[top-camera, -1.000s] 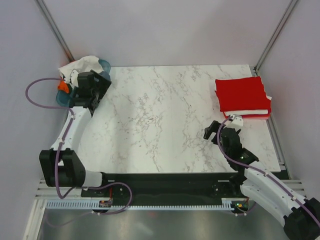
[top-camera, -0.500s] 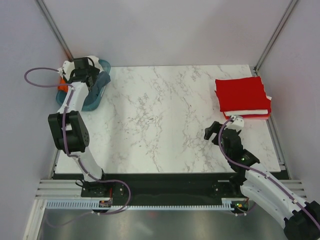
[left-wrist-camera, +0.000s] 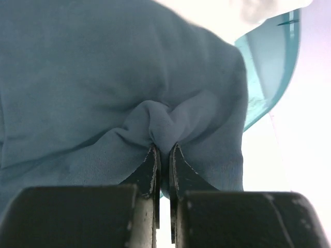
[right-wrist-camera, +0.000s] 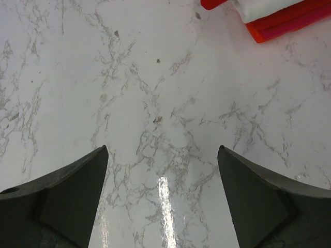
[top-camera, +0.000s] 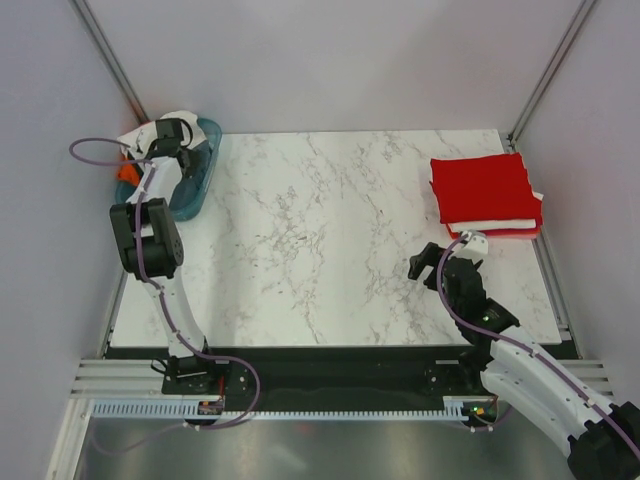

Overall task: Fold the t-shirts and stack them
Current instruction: Grab the tshirt from the pile, then move the tshirt to the center of the board

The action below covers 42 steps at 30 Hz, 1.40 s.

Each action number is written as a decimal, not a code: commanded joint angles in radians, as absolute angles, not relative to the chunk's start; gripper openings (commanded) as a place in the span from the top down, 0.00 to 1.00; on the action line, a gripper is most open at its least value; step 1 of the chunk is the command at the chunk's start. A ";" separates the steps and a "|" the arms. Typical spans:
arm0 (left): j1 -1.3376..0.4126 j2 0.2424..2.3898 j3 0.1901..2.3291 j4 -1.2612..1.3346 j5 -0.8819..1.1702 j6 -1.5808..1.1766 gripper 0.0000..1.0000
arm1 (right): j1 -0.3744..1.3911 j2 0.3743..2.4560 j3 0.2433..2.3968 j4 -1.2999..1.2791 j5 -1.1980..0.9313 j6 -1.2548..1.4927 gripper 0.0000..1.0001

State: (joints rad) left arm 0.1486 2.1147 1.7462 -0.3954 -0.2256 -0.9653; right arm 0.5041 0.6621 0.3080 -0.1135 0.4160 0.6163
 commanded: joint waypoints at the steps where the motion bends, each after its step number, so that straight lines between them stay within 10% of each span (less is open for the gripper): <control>1: 0.153 2.063 1.812 -0.387 -0.210 -0.945 0.98 | 0.506 0.657 0.307 -0.095 0.420 0.607 0.05; 12: 0.153 1.669 1.810 -0.385 -0.359 -0.971 0.98 | 0.506 0.655 0.305 -0.094 0.416 0.607 0.05; 17: 0.126 1.488 1.833 -0.383 -0.114 -1.098 0.98 | 0.506 0.647 0.302 -0.092 0.419 0.606 0.05; 25: -0.348 1.362 1.812 -0.292 -0.049 -1.114 0.98 | 0.506 0.640 0.301 -0.094 0.430 0.611 0.05; 33: -0.492 1.270 1.335 -0.135 -0.038 -1.215 0.96 | 0.505 0.612 0.302 -0.127 0.479 0.644 0.05; 37: -0.474 1.184 1.005 -0.009 -0.095 -1.273 0.01 | 0.505 0.582 0.296 -0.138 0.502 0.652 0.07; 42: -0.466 1.215 0.832 -0.006 -0.065 -1.112 0.00 | 0.505 0.551 0.285 -0.133 0.482 0.644 0.08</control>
